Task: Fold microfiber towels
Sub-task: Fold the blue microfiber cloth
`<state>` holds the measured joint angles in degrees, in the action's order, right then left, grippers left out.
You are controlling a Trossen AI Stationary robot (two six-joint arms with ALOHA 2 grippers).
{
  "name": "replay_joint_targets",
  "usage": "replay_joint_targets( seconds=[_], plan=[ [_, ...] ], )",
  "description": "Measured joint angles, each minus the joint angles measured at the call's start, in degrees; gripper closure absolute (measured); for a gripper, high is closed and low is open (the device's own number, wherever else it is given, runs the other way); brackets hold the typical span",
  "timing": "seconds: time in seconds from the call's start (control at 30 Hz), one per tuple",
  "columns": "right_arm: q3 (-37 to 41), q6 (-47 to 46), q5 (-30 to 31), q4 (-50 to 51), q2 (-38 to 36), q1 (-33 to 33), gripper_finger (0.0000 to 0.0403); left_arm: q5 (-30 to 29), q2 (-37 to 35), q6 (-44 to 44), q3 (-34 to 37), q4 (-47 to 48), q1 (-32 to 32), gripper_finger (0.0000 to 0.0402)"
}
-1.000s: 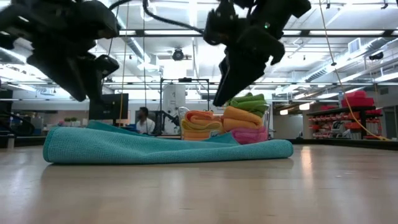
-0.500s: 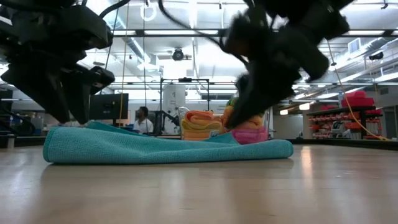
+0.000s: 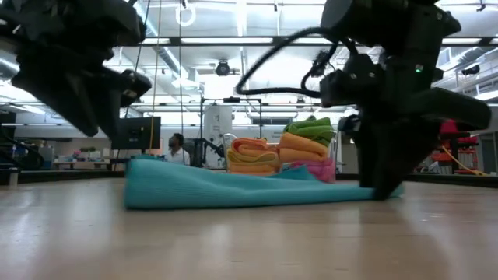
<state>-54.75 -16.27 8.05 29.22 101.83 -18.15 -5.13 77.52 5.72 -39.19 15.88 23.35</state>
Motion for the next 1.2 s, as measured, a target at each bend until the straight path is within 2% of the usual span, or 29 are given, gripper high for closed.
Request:
replay_joint_targets(
  seconds=[0.23,0.4,0.53,0.83,1.2],
  plan=[
    [-5.58,0.47,-2.48,21.25,0.55,1.18,0.0237,0.02,0.16,-0.40,-1.41,-0.16,0.02,0.0278],
    [-11.26,-1.58,-2.51,24.13,0.41,1.07,0.0237,0.00,2.07,0.19,-1.33,-0.50,0.00,0.0282],
    [-13.70,-1.25,-1.63,19.09,0.34,0.87,0.0237,0.00,5.41,1.57,-1.36,-2.83,0.00,0.0274],
    [-12.12,-0.22,3.92,0.06,0.39,0.70,0.0237,0.00,14.12,7.35,-1.32,-6.14,-0.05,0.0240],
    [-11.99,-0.27,9.63,-4.76,0.37,0.70,0.0237,-0.25,16.07,7.32,-1.32,-11.01,-2.96,0.0217]
  ],
)
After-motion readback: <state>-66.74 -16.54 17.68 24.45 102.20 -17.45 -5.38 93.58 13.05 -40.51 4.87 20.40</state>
